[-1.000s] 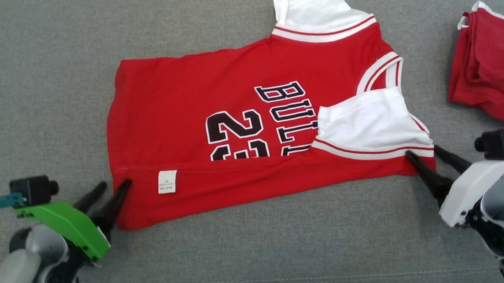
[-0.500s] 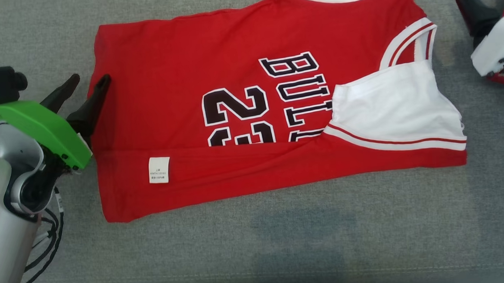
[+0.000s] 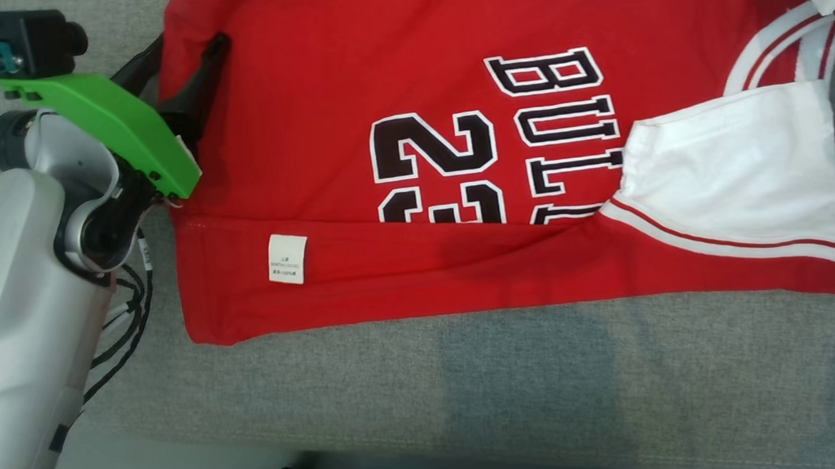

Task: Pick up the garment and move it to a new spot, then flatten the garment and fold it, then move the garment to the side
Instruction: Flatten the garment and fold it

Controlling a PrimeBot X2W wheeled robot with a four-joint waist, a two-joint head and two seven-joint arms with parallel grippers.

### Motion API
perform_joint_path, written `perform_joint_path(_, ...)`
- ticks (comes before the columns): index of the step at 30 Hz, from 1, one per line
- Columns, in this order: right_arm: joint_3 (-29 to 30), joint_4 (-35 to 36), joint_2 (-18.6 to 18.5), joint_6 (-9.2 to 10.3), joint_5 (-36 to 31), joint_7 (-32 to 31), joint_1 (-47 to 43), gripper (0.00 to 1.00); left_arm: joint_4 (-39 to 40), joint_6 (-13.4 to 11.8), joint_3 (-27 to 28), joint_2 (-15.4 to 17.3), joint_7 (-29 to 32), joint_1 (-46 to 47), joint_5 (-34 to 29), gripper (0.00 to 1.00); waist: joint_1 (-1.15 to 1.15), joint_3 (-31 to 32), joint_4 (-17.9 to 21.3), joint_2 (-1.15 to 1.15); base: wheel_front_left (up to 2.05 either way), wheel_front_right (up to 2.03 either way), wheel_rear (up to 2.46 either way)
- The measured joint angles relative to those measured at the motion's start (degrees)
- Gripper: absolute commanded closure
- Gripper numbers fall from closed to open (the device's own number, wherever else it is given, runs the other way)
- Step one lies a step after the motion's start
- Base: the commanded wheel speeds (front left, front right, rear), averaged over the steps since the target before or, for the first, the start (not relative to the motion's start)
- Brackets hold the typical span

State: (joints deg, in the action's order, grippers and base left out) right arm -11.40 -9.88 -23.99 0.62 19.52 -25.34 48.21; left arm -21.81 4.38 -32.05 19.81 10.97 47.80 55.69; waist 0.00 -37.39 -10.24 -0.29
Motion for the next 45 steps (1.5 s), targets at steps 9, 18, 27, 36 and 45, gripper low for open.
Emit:
perform_joint_path(9,-1.4,-5.1,0.0,-0.10,-0.1,-1.7,3.2,0.00,-2.2,0.9,-2.2,-5.1,-1.0,3.0,-0.4,0.36,0.00,-1.5,-4.6,0.00,0.00,0.00,0.00)
perform_joint_path(18,-1.0,-9.3,0.1,-0.02,-0.6,-1.4,4.8,0.00,-4.7,1.8,-4.8,-8.3,-1.9,4.2,-1.0,0.87,0.00,-1.8,-7.7,0.00,0.00,0.00,0.00)
perform_joint_path(27,-2.7,-11.8,2.6,-0.96,-0.9,0.4,6.9,1.00,-6.8,2.7,-5.1,-9.1,-3.3,4.5,-1.0,1.00,0.00,-1.8,-8.4,0.00,0.00,0.00,0.00)
perform_joint_path(36,-2.5,-11.3,4.7,-3.27,1.1,7.4,7.4,1.00,-9.7,3.2,-4.5,-7.5,-6.4,4.7,-1.0,1.00,0.00,-0.6,-5.9,0.00,0.00,0.00,0.00)
perform_joint_path(45,-2.5,-9.4,4.5,-5.28,2.2,14.6,2.1,1.00,-13.2,3.2,-4.5,-7.6,-10.4,3.7,-1.0,1.00,0.00,2.4,-3.9,0.00,0.00,0.00,0.00)
